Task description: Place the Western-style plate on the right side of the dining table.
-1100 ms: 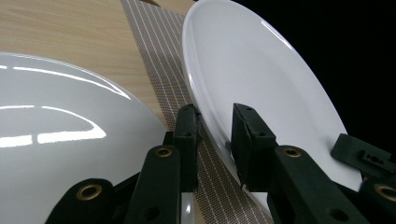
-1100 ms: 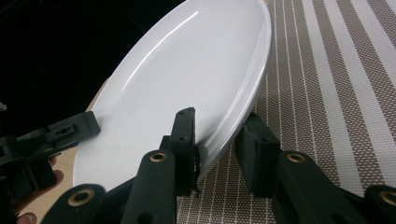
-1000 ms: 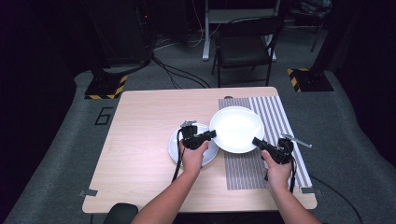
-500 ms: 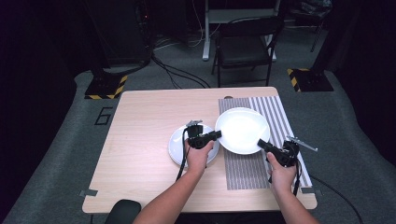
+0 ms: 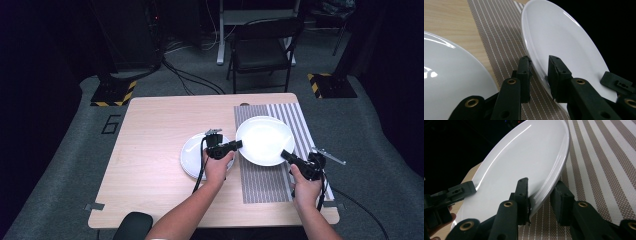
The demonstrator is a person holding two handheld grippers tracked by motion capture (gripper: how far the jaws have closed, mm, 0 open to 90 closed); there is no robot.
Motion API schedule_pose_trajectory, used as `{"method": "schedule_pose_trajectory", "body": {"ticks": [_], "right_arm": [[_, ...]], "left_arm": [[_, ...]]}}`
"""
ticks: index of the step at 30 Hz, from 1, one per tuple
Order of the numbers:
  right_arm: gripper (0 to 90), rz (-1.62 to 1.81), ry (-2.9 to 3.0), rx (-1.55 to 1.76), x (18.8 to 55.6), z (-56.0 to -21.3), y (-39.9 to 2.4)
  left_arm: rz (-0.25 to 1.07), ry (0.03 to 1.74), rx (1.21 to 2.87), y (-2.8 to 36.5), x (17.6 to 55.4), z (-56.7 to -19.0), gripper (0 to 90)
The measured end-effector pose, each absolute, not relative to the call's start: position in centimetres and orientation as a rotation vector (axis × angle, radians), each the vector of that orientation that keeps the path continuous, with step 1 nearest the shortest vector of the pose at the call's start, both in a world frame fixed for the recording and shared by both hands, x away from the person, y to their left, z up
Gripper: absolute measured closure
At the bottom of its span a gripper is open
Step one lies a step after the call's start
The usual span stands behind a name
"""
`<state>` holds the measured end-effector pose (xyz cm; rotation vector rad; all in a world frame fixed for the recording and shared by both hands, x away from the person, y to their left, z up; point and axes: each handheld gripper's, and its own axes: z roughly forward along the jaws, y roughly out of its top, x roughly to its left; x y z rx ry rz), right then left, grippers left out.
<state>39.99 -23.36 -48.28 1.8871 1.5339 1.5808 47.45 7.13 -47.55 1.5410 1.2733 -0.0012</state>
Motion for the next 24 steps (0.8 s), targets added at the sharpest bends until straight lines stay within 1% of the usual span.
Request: {"method": "schedule_pose_trajectory", "body": {"ticks": [24], "right_arm": [[68.8,1.55,1.473,1.929,39.1,-49.3,-25.0]], "left_arm": [[-0.046,1.248,1.566,5.1,48.0,-48.7,72.0]]}}
